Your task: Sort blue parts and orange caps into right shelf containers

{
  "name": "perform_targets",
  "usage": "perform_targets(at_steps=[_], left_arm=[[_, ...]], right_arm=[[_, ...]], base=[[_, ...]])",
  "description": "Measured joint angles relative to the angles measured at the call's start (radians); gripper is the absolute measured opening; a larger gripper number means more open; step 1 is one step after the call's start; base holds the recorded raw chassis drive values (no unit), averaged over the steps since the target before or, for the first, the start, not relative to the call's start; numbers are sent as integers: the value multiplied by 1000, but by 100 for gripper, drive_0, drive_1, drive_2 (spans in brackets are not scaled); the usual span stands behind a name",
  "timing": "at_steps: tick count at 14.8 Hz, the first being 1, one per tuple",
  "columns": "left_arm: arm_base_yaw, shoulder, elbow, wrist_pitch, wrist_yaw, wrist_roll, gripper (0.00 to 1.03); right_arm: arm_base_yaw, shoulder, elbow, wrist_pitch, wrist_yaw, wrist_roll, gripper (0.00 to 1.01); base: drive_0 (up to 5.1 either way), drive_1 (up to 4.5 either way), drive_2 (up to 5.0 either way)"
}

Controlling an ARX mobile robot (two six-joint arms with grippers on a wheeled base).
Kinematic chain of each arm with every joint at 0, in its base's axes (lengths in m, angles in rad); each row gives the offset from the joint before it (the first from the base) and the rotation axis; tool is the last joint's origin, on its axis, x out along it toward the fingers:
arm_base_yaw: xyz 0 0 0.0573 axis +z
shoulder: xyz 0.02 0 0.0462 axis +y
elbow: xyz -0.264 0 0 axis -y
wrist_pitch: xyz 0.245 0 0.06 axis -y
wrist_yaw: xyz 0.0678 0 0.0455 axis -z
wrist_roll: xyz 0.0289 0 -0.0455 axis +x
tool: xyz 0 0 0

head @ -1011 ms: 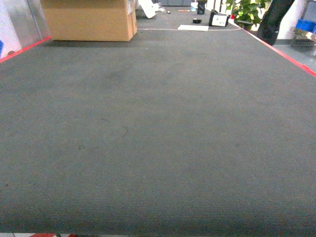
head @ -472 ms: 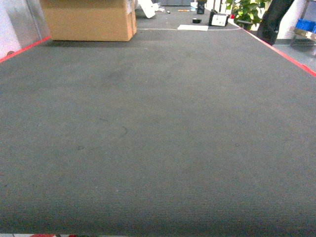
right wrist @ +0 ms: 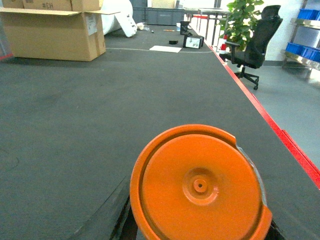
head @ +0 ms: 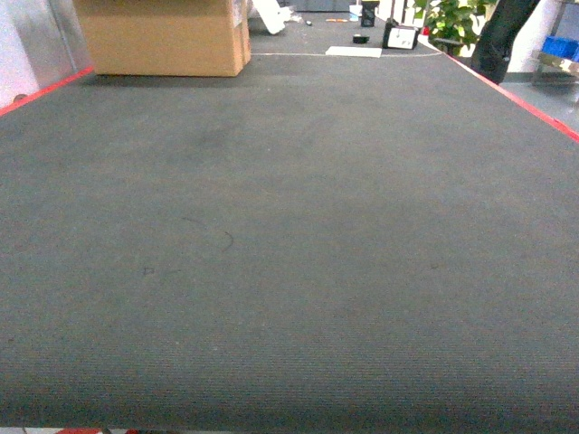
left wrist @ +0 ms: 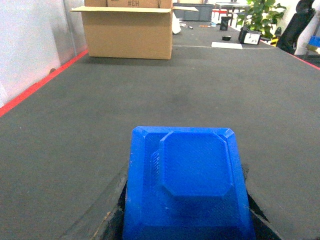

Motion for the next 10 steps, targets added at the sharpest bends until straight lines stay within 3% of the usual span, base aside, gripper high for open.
perform_targets(at_steps=[2, 3, 4, 5, 10], left_arm=[[34, -58, -35, -24, 34, 0, 44], [53, -96, -56, -40, 55, 0, 44], [123, -136, -74, -64, 141, 0, 44], [165, -188, -93, -93, 154, -2, 44], [159, -293, -132, -138, 163, -3, 44]], right_arm=[[-28, -55, -37, -24, -28, 2, 45], [-70, -92, -55, -50, -91, 3, 45], [-141, -129, -71, -64, -137, 3, 45], [-142, -180, -92, -93, -148, 5, 45], [-142, -279, -137, -123, -146, 6, 45]], base=[[0, 0, 0], [0, 0, 0], [0, 0, 0], [0, 0, 0], [0, 0, 0]])
